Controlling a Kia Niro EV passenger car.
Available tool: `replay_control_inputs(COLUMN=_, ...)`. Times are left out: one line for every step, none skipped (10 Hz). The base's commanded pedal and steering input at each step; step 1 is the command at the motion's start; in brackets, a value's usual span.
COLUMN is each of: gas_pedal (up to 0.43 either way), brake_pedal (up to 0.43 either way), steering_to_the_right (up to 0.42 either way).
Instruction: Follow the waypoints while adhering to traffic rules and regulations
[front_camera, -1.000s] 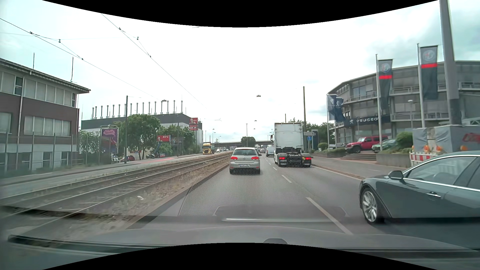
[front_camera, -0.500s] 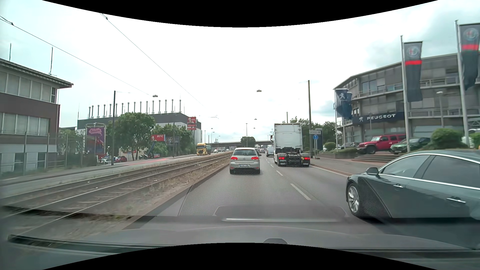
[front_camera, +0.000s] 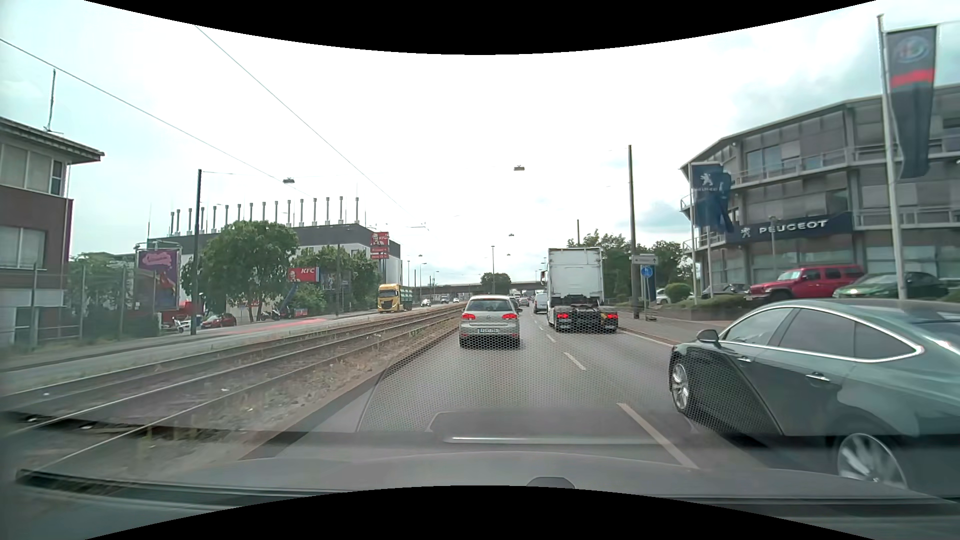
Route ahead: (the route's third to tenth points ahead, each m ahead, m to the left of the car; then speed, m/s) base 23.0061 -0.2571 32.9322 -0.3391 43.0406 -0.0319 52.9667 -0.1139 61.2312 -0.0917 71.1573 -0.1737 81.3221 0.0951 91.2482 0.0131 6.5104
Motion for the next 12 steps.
replay_control_inputs(gas_pedal=0.047, brake_pedal=0.0, steering_to_the_right=-0.004)
replay_control_inputs(gas_pedal=0.039, brake_pedal=0.0, steering_to_the_right=-0.004)
replay_control_inputs(gas_pedal=0.028, brake_pedal=0.0, steering_to_the_right=-0.004)
replay_control_inputs(gas_pedal=0.008, brake_pedal=0.0, steering_to_the_right=-0.004)
replay_control_inputs(gas_pedal=0.008, brake_pedal=0.0, steering_to_the_right=-0.004)
replay_control_inputs(gas_pedal=0.0, brake_pedal=0.0, steering_to_the_right=-0.004)
replay_control_inputs(gas_pedal=0.0, brake_pedal=0.0, steering_to_the_right=-0.006)
replay_control_inputs(gas_pedal=0.0, brake_pedal=0.0, steering_to_the_right=-0.007)
replay_control_inputs(gas_pedal=0.0, brake_pedal=0.0, steering_to_the_right=-0.009)
replay_control_inputs(gas_pedal=0.0, brake_pedal=0.0, steering_to_the_right=-0.012)
replay_control_inputs(gas_pedal=0.0, brake_pedal=0.0, steering_to_the_right=-0.014)
replay_control_inputs(gas_pedal=0.0, brake_pedal=0.0, steering_to_the_right=-0.014)
